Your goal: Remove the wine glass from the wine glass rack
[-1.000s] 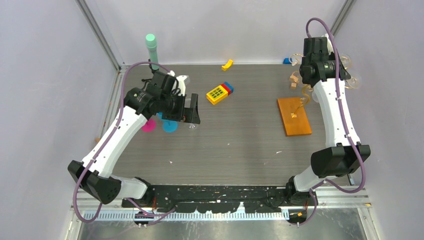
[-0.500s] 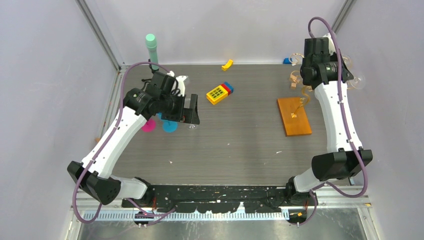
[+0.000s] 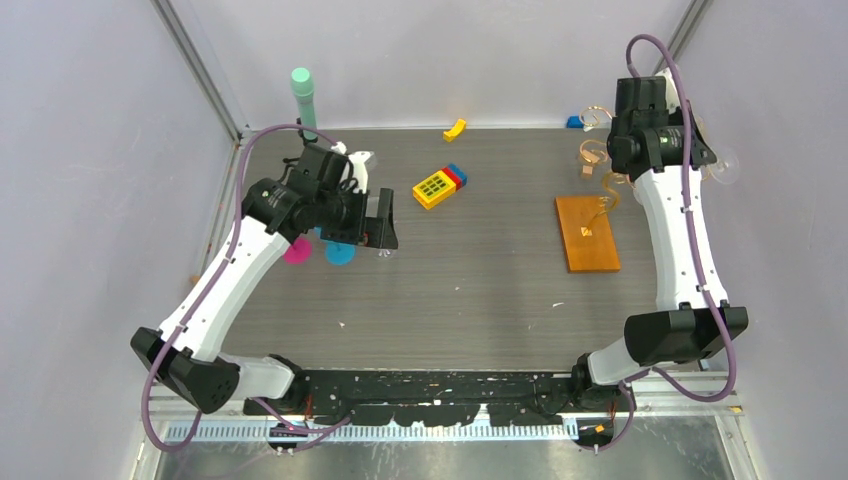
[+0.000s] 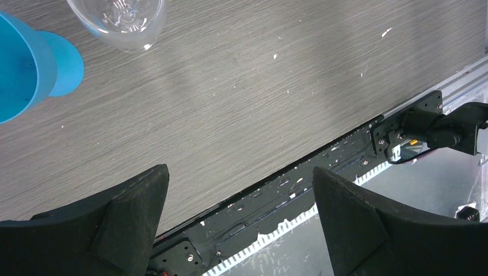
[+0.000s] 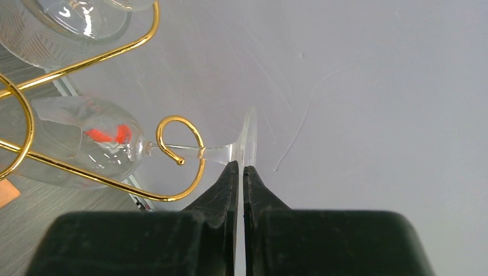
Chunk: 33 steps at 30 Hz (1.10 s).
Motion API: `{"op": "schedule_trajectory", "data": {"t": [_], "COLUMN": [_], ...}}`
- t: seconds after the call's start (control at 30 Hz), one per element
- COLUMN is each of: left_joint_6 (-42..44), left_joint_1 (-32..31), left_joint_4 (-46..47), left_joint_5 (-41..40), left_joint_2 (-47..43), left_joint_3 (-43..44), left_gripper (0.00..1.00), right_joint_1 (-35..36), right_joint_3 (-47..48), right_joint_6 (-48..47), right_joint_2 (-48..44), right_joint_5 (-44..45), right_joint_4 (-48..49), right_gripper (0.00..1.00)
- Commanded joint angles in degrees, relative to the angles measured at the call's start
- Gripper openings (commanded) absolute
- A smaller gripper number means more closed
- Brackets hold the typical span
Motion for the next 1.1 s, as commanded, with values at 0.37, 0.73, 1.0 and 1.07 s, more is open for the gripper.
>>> {"op": "schedule_trajectory", "data": {"t": [0.37,0.73,1.0,1.07], "left_joint_6": [0.8,0.6,0.3,0.3], "left_joint_1": [-0.1,-0.1,-0.1,-0.1], "left_joint_4": [0.0,0.0,0.0,-0.3], "left_joint_5": [0.3,0.2,0.3,0.1], "left_joint_2": [-1.1,-1.2,-1.0,-1.0], "left_joint_3": [0.3,-0.3,-0.1,0.0], "left_gripper": [0.98,0.98,0.98,0.98], "right_joint_1": [2.6,6.0,5.9,5.6], "right_joint_3": [-1.6,-1.1,4.3,5.3], "right_joint_6": [2.1,-1.8,-5.2,-5.3], "right_joint_2": [-5.7,-3.4,2.2,3.6], "right_joint_5": [-1.0,1.5,-0.6,-0.8], "right_joint_4": [-1.9,1.7,5.5,5.5], "right_gripper": [0.0,0.0,0.0,0.0]}}
